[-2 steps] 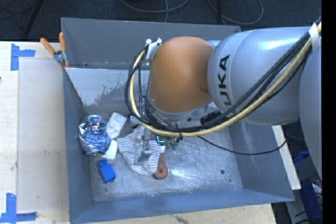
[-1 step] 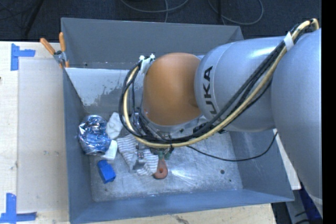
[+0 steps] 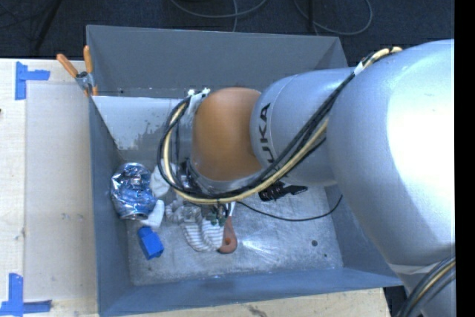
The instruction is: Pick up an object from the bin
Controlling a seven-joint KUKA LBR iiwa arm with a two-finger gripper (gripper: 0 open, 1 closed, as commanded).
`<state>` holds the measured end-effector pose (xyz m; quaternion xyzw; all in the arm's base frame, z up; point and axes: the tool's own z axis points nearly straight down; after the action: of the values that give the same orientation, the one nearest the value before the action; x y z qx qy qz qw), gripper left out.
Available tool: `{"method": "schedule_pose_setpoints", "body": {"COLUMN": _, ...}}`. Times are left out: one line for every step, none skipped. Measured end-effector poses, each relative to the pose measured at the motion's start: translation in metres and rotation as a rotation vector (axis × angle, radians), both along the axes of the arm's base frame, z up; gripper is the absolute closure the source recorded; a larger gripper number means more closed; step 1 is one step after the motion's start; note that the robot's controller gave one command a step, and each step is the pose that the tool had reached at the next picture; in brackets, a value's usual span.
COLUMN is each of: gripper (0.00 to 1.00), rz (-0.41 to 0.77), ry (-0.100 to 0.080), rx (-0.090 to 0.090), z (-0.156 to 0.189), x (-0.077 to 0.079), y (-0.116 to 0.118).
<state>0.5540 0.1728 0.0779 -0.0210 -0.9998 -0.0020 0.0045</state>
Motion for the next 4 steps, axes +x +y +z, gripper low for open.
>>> {"method": "schedule_pose_setpoints", "body": {"gripper": 1.00, "rz": -0.001, "ry": -0.001, "rx": 0.000, "z": 0.000, "x": 0.000, "y": 0.000}}
{"method": "schedule_pose_setpoints", "body": {"gripper": 1.00, "rz": 0.037, "ry": -0.001, "rx": -0.005, "z": 0.023, "x": 0.001, "y": -0.003}}
{"method": "schedule_pose_setpoints", "body": {"gripper": 1.00, "rz": 0.044, "ry": -0.014, "rx": -0.003, "z": 0.061, "x": 0.009, "y": 0.003}}
{"method": "schedule_pose_setpoints", "body": {"gripper": 1.00, "rz": 0.027, "ry": -0.005, "rx": -0.005, "z": 0.071, "x": -0.005, "y": -0.005}}
